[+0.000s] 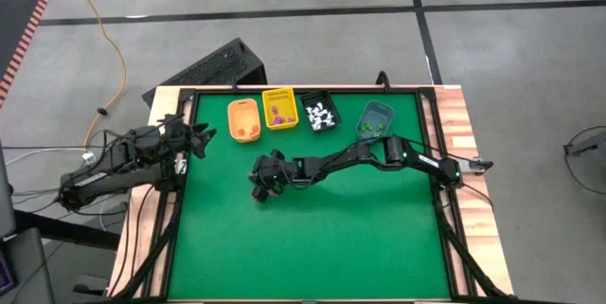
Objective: Sort Halloween decoration
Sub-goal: Put the pink skeleton toy into the yellow bin
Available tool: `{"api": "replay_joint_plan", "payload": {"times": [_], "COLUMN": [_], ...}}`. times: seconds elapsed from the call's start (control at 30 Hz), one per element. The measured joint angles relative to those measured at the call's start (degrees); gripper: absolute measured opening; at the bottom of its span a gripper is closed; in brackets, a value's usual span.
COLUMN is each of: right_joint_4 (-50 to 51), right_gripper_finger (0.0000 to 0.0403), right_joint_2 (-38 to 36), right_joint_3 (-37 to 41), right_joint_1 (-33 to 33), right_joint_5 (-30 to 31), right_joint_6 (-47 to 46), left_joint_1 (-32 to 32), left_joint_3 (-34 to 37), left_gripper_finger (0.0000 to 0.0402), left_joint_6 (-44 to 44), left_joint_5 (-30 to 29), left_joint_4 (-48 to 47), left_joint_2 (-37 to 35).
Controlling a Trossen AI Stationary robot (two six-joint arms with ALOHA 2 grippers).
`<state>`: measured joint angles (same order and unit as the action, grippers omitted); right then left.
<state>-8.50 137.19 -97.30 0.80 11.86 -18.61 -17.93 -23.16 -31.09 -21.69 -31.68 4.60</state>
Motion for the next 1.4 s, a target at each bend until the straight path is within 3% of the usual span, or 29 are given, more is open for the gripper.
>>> {"api": "replay_joint_plan", "payload": {"times": [0.5,0.97,1.4], "right_joint_4": [0.81,2.88,2.62], "right_gripper_finger": [0.0006,0.0005,0.0005], "right_joint_2": [-0.2,0.02,-0.09], "right_joint_3": [-0.97,-9.25,-17.12], "right_joint_1": [-0.03,-2.31,-8.51], "right_joint_5": [-0.52,-1.23,-1.49], "right_joint_6": [0.0,-1.11,-2.37], "left_joint_1": [0.0,0.0,0.01], "left_joint_3": [0.0,0.0,0.0], "left_gripper_finger": [0.0231,0.0231,0.0231], "left_joint_6": [-0.03,0.0,-0.02], "left_joint_5": [-0.09,-0.11,0.04], "left_joint_4": [-1.03,-1.03,-1.01], "left_joint_2": [0.0,0.0,0.0]}}
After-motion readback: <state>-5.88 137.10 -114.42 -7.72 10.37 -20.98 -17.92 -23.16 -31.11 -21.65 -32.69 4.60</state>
